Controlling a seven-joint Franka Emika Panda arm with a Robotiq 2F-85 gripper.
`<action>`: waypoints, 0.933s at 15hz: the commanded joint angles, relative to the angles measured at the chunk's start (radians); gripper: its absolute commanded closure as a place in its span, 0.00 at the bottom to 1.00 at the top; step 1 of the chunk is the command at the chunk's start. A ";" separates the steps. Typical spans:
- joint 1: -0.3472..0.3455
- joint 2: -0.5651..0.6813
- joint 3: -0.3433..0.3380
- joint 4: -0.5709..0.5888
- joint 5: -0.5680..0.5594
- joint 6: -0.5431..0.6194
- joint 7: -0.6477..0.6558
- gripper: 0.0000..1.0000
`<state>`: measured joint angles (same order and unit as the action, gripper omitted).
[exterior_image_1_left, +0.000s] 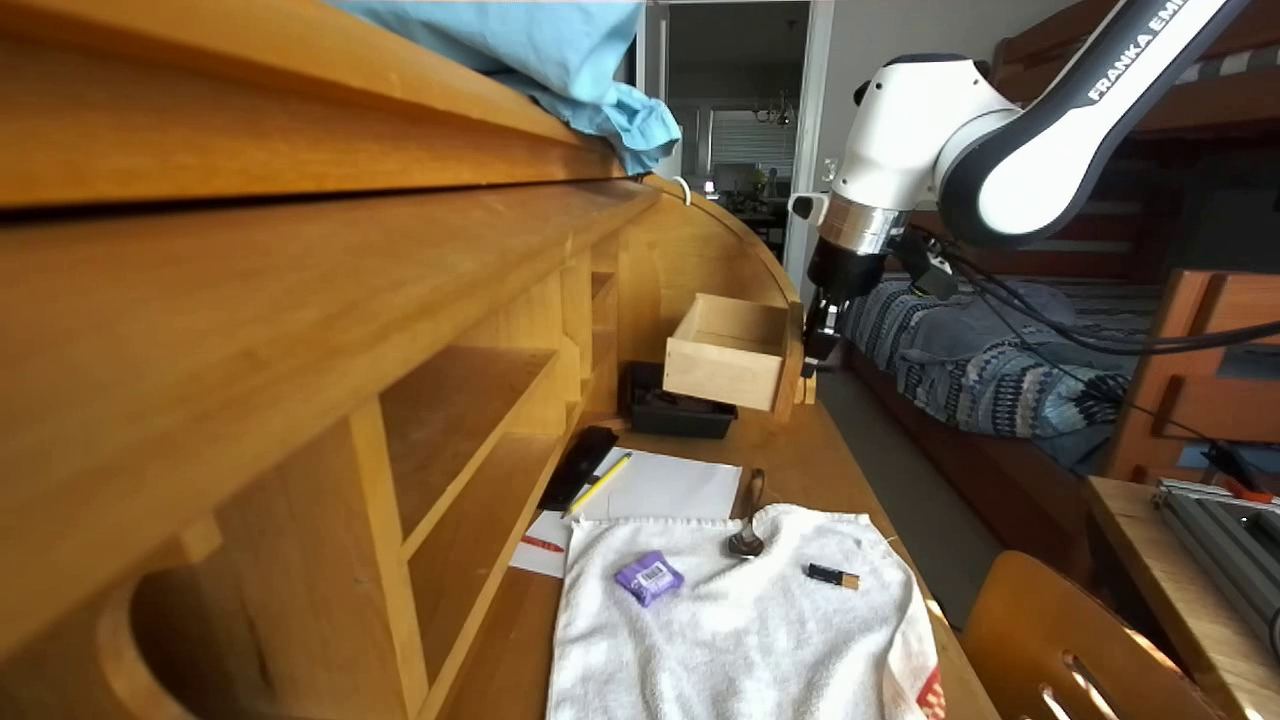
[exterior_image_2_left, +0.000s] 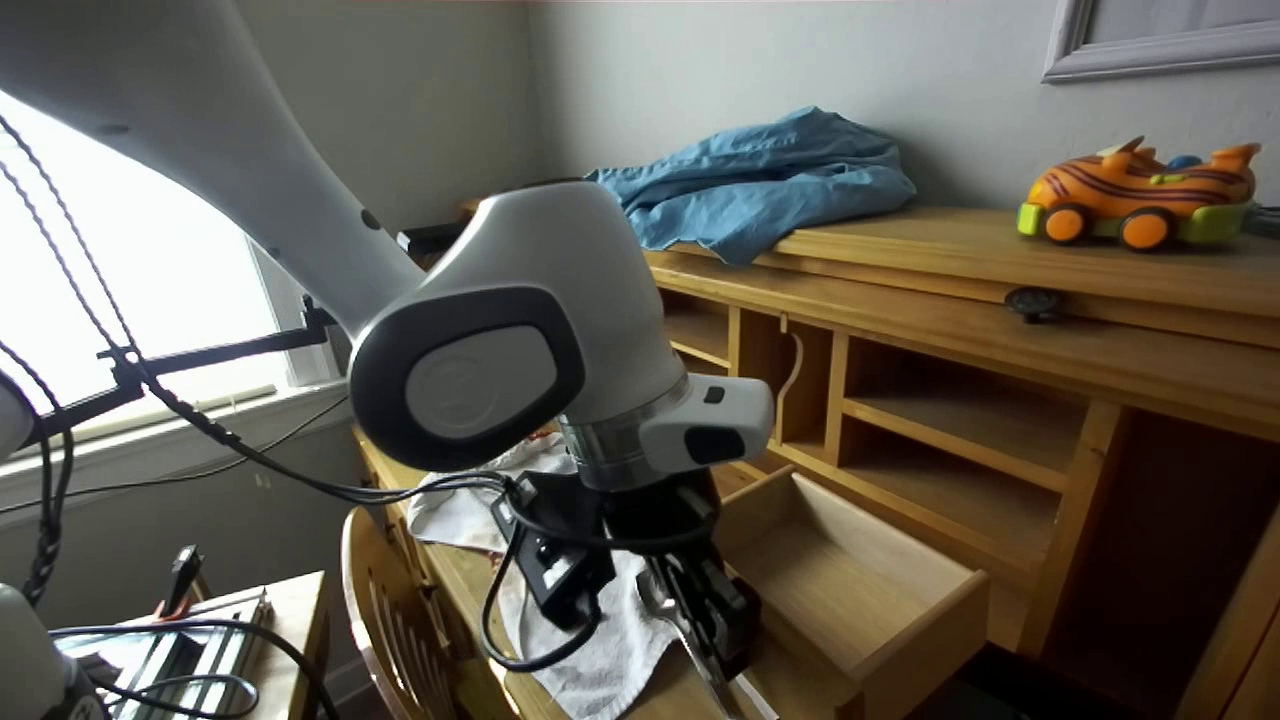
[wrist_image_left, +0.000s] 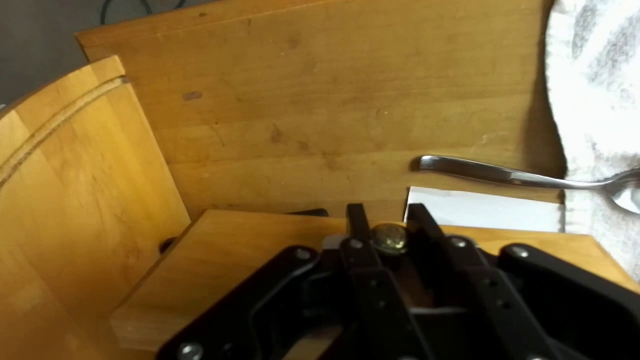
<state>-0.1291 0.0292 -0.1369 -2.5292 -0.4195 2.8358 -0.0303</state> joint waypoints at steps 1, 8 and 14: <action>-0.006 0.015 0.002 0.034 0.099 0.019 -0.133 0.94; -0.010 0.041 0.005 0.092 0.183 -0.001 -0.243 0.94; -0.021 0.075 0.025 0.140 0.290 -0.002 -0.362 0.94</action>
<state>-0.1308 0.0875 -0.1347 -2.4268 -0.2143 2.8369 -0.2983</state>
